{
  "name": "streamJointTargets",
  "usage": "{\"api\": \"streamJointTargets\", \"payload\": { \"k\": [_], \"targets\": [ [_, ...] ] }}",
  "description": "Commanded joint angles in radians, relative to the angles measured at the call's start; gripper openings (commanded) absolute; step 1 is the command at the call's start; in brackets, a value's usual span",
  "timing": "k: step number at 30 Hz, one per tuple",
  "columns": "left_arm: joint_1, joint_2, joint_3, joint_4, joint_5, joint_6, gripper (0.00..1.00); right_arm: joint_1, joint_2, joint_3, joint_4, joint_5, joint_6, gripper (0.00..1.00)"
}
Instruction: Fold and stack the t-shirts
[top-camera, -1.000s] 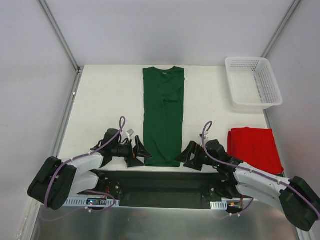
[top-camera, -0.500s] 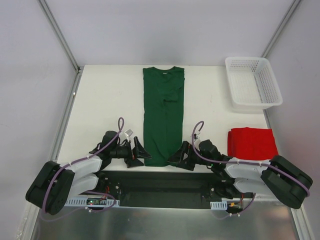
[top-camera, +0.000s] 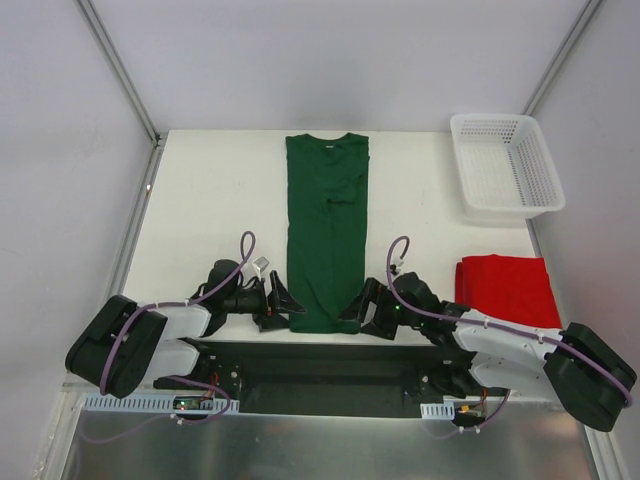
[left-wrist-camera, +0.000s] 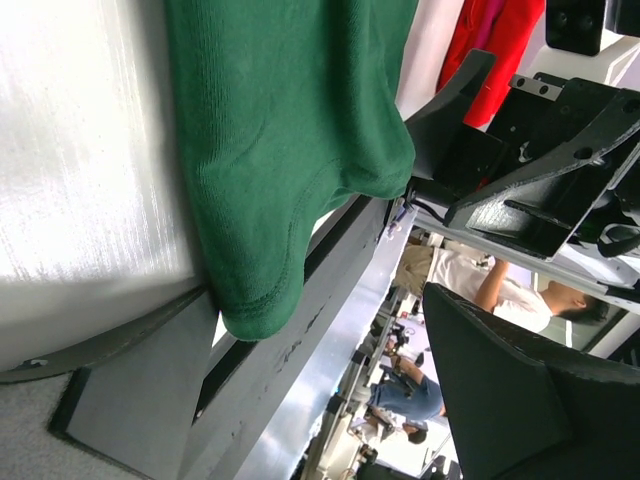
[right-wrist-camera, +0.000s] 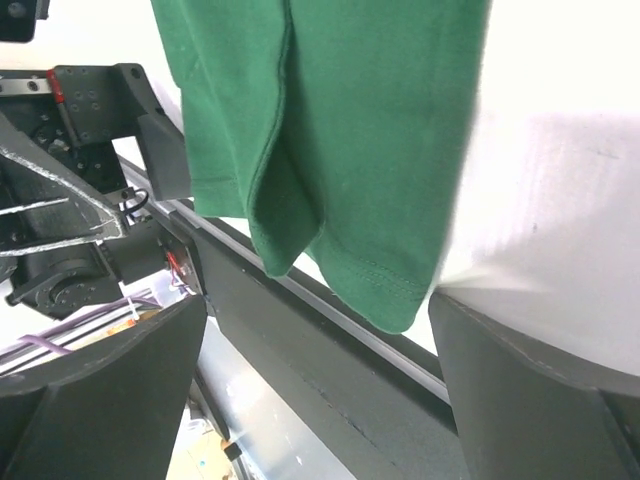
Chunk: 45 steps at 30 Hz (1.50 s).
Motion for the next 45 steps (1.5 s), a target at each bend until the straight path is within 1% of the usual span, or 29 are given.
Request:
{"api": "streamJointTargets", "payload": {
  "k": [1, 2, 4, 5, 8, 10, 13, 17, 19, 21, 22, 23, 24, 26, 27, 28, 30, 31, 33, 34, 37, 38, 39, 40, 42, 43, 45],
  "targets": [
    [-0.008, 0.014, -0.014, 0.025, -0.025, 0.015, 0.83, 0.002, 0.029, 0.009, -0.254, 0.086, -0.034, 0.96],
    [-0.008, 0.014, -0.013, 0.023, -0.026, 0.015, 0.82, 0.002, 0.032, 0.015, -0.265, 0.086, -0.037, 0.88],
    [-0.010, 0.018, -0.010, 0.022, -0.022, 0.014, 0.81, 0.002, 0.038, 0.027, -0.288, 0.094, -0.039, 0.77],
    [-0.008, 0.018, -0.008, 0.020, -0.018, 0.014, 0.81, 0.004, 0.041, 0.030, -0.292, 0.095, -0.040, 0.70],
    [-0.011, 0.019, -0.005, 0.002, -0.021, 0.020, 0.79, 0.001, 0.047, 0.035, -0.300, 0.101, -0.042, 0.55],
    [-0.011, 0.022, 0.003, -0.030, -0.023, 0.038, 0.77, 0.002, 0.044, 0.030, -0.291, 0.103, -0.045, 0.55],
    [-0.014, 0.033, 0.010, -0.058, -0.032, 0.060, 0.78, 0.001, 0.049, 0.015, -0.259, 0.109, -0.046, 0.55],
    [-0.025, 0.102, 0.021, -0.072, -0.037, 0.070, 0.77, -0.004, 0.093, 0.007, -0.191, 0.089, -0.048, 0.54],
    [-0.036, 0.126, 0.035, -0.072, -0.035, 0.074, 0.77, -0.007, 0.123, 0.018, -0.177, 0.081, -0.058, 0.48],
    [-0.056, 0.159, 0.049, -0.072, -0.038, 0.075, 0.75, -0.007, 0.166, 0.032, -0.160, 0.068, -0.063, 0.46],
    [-0.062, 0.166, 0.050, -0.072, -0.038, 0.075, 0.75, -0.005, 0.173, 0.036, -0.160, 0.066, -0.066, 0.40],
    [-0.069, 0.177, 0.053, -0.072, -0.040, 0.077, 0.73, -0.007, 0.176, 0.036, -0.167, 0.069, -0.068, 0.38],
    [-0.071, 0.180, 0.052, -0.072, -0.040, 0.078, 0.70, -0.007, 0.163, 0.036, -0.179, 0.077, -0.063, 0.38],
    [-0.073, 0.179, 0.044, -0.073, -0.040, 0.081, 0.66, -0.008, 0.137, 0.039, -0.220, 0.098, -0.063, 0.36],
    [-0.071, 0.176, 0.043, -0.075, -0.040, 0.083, 0.62, -0.013, 0.112, 0.042, -0.246, 0.103, -0.065, 0.36],
    [-0.073, 0.174, 0.041, -0.081, -0.040, 0.087, 0.60, -0.014, 0.106, 0.045, -0.262, 0.106, -0.068, 0.33],
    [-0.073, 0.168, 0.041, -0.092, -0.038, 0.092, 0.53, -0.016, 0.095, 0.053, -0.306, 0.117, -0.074, 0.32],
    [-0.071, 0.166, 0.043, -0.099, -0.037, 0.097, 0.48, -0.016, 0.089, 0.065, -0.320, 0.118, -0.074, 0.31],
    [-0.071, 0.156, 0.050, -0.121, -0.043, 0.107, 0.43, -0.016, 0.089, 0.081, -0.367, 0.126, -0.088, 0.29],
    [-0.071, 0.154, 0.055, -0.136, -0.044, 0.113, 0.36, -0.016, 0.087, 0.096, -0.381, 0.126, -0.092, 0.27],
    [-0.074, 0.153, 0.069, -0.153, -0.046, 0.124, 0.23, -0.017, 0.080, 0.111, -0.410, 0.129, -0.105, 0.20],
    [-0.074, 0.157, 0.076, -0.159, -0.046, 0.127, 0.17, -0.017, 0.080, 0.113, -0.417, 0.130, -0.103, 0.17],
    [-0.073, 0.159, 0.078, -0.162, -0.046, 0.127, 0.16, -0.017, 0.078, 0.113, -0.417, 0.132, -0.106, 0.16],
    [-0.074, 0.159, 0.079, -0.164, -0.046, 0.132, 0.16, -0.016, 0.080, 0.113, -0.417, 0.131, -0.106, 0.10],
    [-0.074, 0.159, 0.084, -0.168, -0.046, 0.135, 0.13, -0.016, 0.081, 0.110, -0.414, 0.126, -0.106, 0.06],
    [-0.074, 0.160, 0.084, -0.170, -0.048, 0.135, 0.11, -0.017, 0.081, 0.107, -0.411, 0.124, -0.106, 0.02],
    [-0.074, 0.160, 0.082, -0.172, -0.049, 0.138, 0.08, -0.016, 0.074, 0.099, -0.398, 0.124, -0.105, 0.01]
  ]
}}
